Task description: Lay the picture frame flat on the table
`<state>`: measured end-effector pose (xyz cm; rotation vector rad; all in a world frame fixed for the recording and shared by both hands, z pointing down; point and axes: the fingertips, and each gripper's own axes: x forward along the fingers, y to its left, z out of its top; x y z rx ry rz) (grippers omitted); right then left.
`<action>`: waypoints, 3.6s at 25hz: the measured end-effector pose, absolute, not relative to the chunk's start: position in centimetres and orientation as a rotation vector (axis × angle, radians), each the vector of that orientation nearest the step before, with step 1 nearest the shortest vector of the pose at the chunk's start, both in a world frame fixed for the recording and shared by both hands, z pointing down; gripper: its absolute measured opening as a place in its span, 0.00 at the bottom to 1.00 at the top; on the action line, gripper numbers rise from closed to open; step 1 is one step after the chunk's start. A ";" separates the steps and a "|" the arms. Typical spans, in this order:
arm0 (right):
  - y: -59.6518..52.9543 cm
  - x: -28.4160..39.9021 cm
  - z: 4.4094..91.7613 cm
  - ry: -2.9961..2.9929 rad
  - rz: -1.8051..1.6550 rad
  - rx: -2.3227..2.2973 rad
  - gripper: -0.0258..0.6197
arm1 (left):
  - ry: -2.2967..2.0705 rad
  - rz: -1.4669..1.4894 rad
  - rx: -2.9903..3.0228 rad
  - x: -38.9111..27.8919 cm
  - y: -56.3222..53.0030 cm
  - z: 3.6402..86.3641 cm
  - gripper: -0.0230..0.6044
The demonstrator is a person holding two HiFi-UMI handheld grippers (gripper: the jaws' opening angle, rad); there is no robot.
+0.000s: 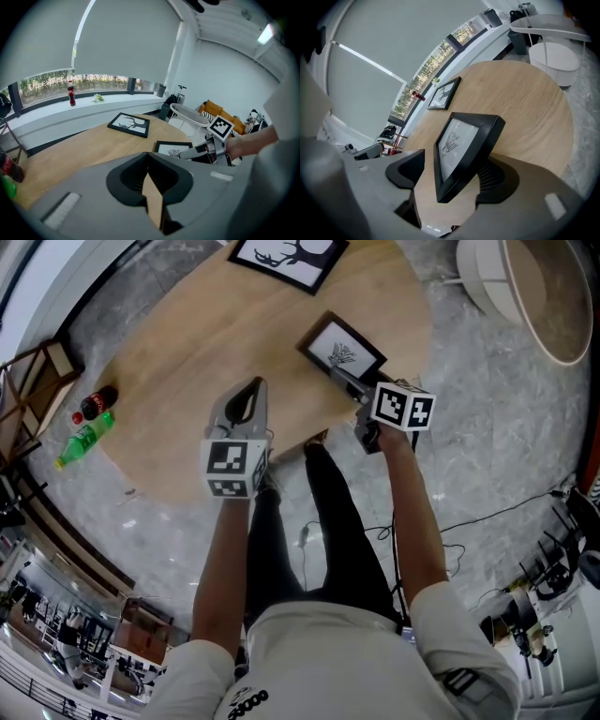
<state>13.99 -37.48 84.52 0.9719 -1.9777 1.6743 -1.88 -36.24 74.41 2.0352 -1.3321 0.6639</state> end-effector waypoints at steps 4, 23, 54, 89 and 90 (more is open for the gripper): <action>-36.7 15.2 85.2 -1.946 1.684 0.983 0.55 | -1.325 0.671 2.038 -1.5 -36.1 74.9 0.05; -31.7 18.0 80.1 -1.937 1.578 1.043 0.53 | -1.299 0.673 2.069 -2.4 -32.2 72.3 0.05; -15.7 14.6 29.0 -2.272 0.391 1.771 0.10 | -1.394 0.311 2.728 -9.6 -19.1 30.3 0.05; -6.7 4.4 12.5 -2.472 -0.225 1.524 0.04 | -1.428 0.180 3.116 -10.4 -8.8 14.6 0.05; -6.7 4.5 12.6 -2.470 -0.223 1.524 0.04 | -1.424 0.178 3.114 -10.3 -8.8 14.6 0.05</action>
